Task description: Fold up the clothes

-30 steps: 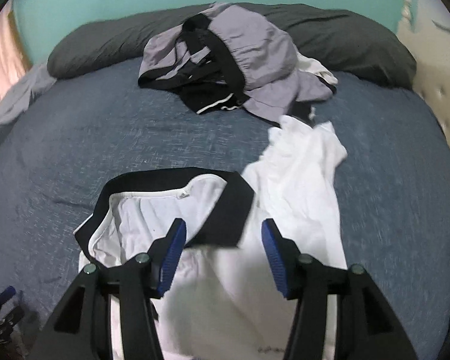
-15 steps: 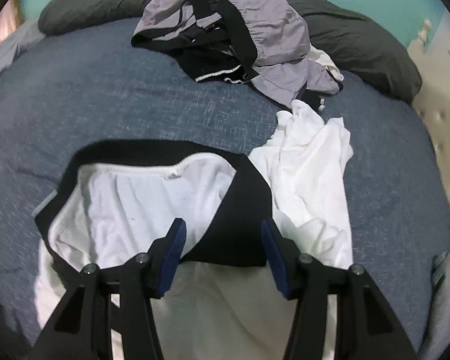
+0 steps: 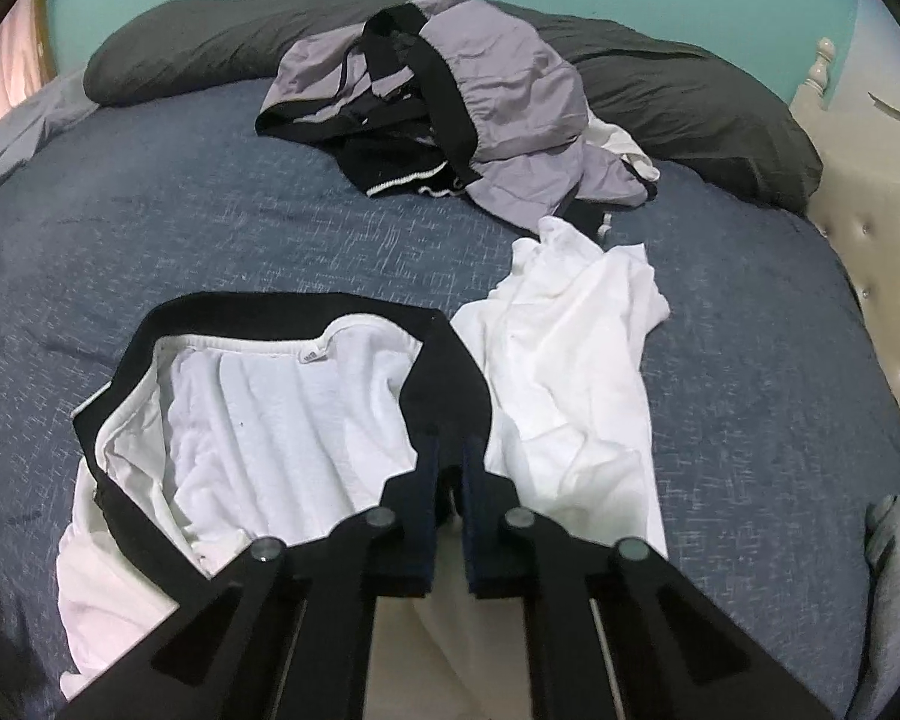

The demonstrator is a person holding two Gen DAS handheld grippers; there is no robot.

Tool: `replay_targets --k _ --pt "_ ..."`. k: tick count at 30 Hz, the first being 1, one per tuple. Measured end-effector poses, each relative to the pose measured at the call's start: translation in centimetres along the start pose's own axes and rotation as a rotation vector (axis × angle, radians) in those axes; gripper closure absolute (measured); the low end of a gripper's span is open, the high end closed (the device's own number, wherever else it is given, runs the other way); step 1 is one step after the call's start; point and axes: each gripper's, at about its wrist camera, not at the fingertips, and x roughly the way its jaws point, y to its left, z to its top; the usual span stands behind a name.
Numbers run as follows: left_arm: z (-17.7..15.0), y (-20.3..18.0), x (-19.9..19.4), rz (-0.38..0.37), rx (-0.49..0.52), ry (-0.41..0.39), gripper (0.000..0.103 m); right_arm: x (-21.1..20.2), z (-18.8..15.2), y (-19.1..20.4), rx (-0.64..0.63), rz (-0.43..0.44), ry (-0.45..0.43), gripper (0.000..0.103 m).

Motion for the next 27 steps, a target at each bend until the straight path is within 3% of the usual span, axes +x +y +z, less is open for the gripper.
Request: replay_targets --k 5,16,20,27 --pt "0.1 -0.1 -0.1 -0.017 0.004 0.004 0.000 -2.4 -1.2 -0.9 0.079 0.046 -0.073 0.099" --pt "-0.5 -1.5 0.2 -0.038 0.044 0.006 0.000 -8.5 -7.4 -3.0 0.289 0.182 -0.218 0.100" --pt "-0.6 -2.4 -0.3 -0.041 0.070 -0.028 0.000 -10.2 -9.9 -3.1 0.375 0.228 -0.271 0.100" --pt "-0.1 -4.5 -1.2 -0.089 0.123 -0.070 0.000 -11.7 -14.1 -3.2 0.424 0.232 -0.322 0.100"
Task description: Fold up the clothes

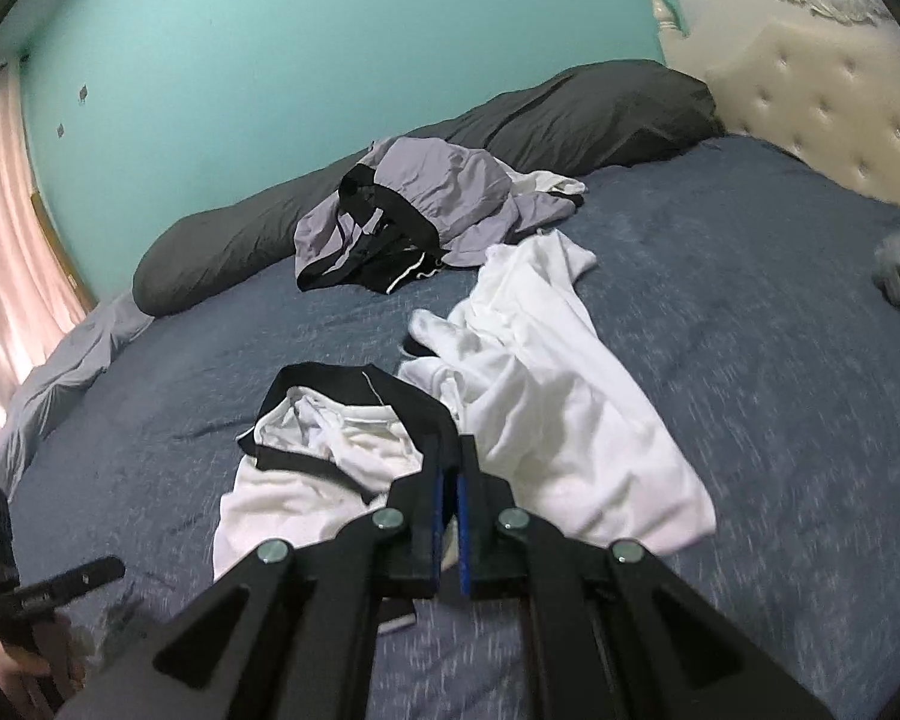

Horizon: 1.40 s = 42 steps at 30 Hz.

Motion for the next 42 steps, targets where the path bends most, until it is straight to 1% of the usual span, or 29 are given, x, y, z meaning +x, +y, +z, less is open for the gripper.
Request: replay_targets --k 4,7,10,13,15,18,23,27,30,35,37,39,40,41,42 --pt "0.6 -0.8 0.3 -0.020 0.011 0.011 0.000 -0.6 -1.6 -1.0 0.052 0.029 -0.004 0.100" --pt "1.4 -1.7 1.0 -0.022 0.033 0.027 0.000 -0.7 -2.0 -1.2 0.052 0.047 0.001 0.100" --pt "3.2 -2.8 2.0 -0.031 0.049 0.036 0.000 -0.7 -2.1 -1.4 0.068 0.074 -0.006 0.100" --pt "5.4 -3.7 3.3 -0.051 0.046 0.041 0.000 -0.6 -2.5 -1.2 0.054 0.081 -0.001 0.100" --pt "6.7 -4.4 4.4 -0.064 0.061 0.050 0.000 -0.6 -2.7 -1.1 0.049 0.086 0.000 0.100" --pt "8.2 -5.1 6.2 -0.084 0.073 0.063 0.000 -0.6 -2.6 -1.4 0.066 0.102 -0.004 0.100" --pt "10.3 -5.8 9.3 -0.073 0.079 0.091 0.000 -0.6 -2.6 -2.0 0.090 0.120 -0.002 0.100" --pt "11.4 -6.2 11.6 -0.049 0.090 0.119 0.000 -0.4 -2.5 -2.4 0.106 0.132 -0.001 0.100" --pt "11.7 -6.5 12.8 -0.035 0.103 0.135 0.001 -0.3 -2.5 -2.7 0.119 0.142 0.002 0.100" --pt "11.8 -7.1 14.0 -0.040 0.114 0.149 0.002 -0.2 -2.4 -3.1 0.137 0.155 0.005 0.100" --pt "11.9 -7.2 14.4 -0.045 0.105 0.153 0.005 -0.1 -2.4 -3.2 0.142 0.159 0.009 0.100" --pt "12.1 -7.4 14.9 -0.044 0.110 0.165 0.020 0.1 -2.5 -3.3 0.148 0.163 0.012 0.100" --pt "12.2 -7.5 15.2 -0.038 0.119 0.173 0.024 0.1 -2.5 -3.4 0.151 0.164 0.013 0.100" --pt "12.3 -7.6 15.5 -0.035 0.126 0.180 0.031 0.1 -2.5 -3.4 0.155 0.164 0.014 0.100" --pt "12.4 -7.7 15.7 -0.034 0.132 0.188 0.034 0.2 -2.6 -3.5 0.158 0.165 0.015 0.100"
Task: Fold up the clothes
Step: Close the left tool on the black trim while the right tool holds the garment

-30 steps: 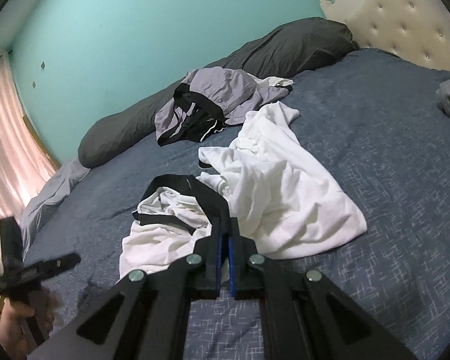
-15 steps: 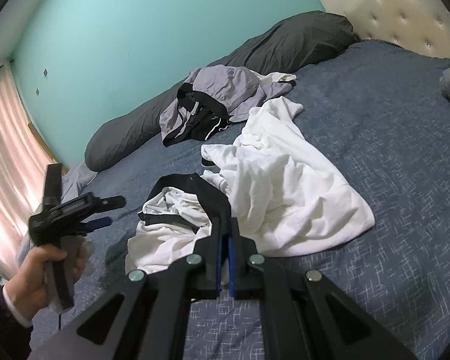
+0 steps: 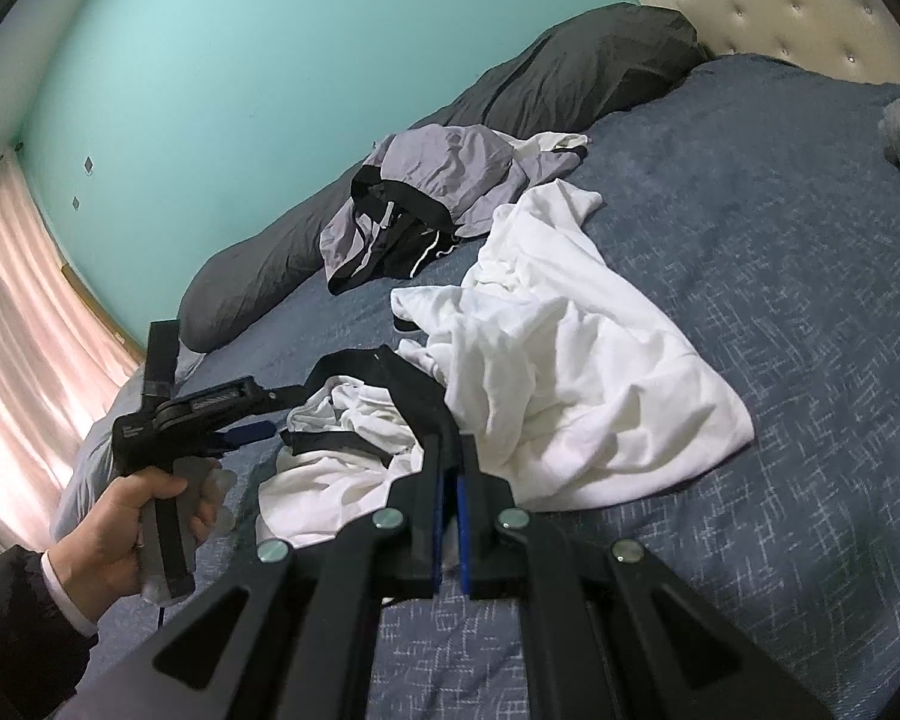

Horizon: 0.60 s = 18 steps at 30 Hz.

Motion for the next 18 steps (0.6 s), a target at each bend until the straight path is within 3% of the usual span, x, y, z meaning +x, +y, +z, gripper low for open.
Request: replay_targets --k 5,15,18 --pt "0.7 -0.2 0.6 -0.002 0.005 0.016 0.049 -0.1 0.0 -0.2 0.006 0.004 0.000 0.100" --pt "1.4 -0.9 1.7 0.005 0.014 0.033 0.092 0.0 -0.1 -0.3 0.015 0.011 0.004 0.100" --pt "1.4 -0.9 1.4 0.013 0.023 0.021 0.097 0.0 -0.1 -0.4 0.017 0.014 0.005 0.100"
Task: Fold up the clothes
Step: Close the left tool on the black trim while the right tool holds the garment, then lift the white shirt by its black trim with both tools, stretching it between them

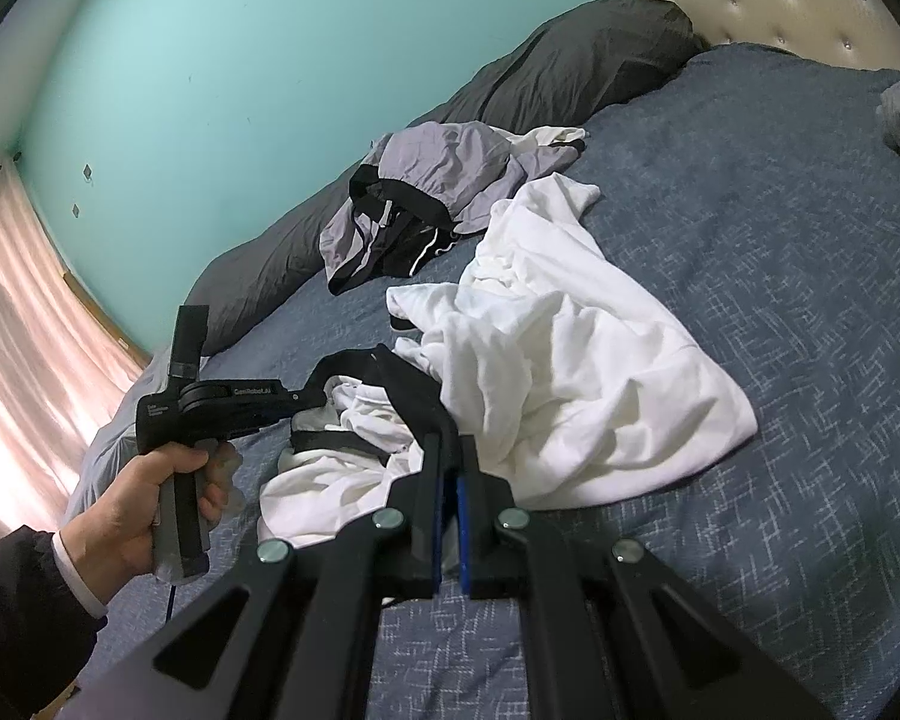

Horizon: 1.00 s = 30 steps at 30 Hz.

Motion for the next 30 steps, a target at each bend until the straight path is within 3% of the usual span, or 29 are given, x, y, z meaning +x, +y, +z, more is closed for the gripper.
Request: replay_targets --k 7,17,30 --pt "-0.2 -0.6 -3.4 0.010 0.039 -0.058 0.097 -0.1 0.2 -0.1 0.000 -0.001 -0.007 0.100" --pt "-1.5 -2.4 -11.7 0.023 0.105 -0.150 0.097 -1.6 1.3 1.1 -0.032 -0.002 -0.060 0.100" --pt "-2.5 -2.8 -24.1 0.038 0.146 -0.266 0.097 -8.4 4.2 7.7 -0.138 0.041 -0.175 0.100"
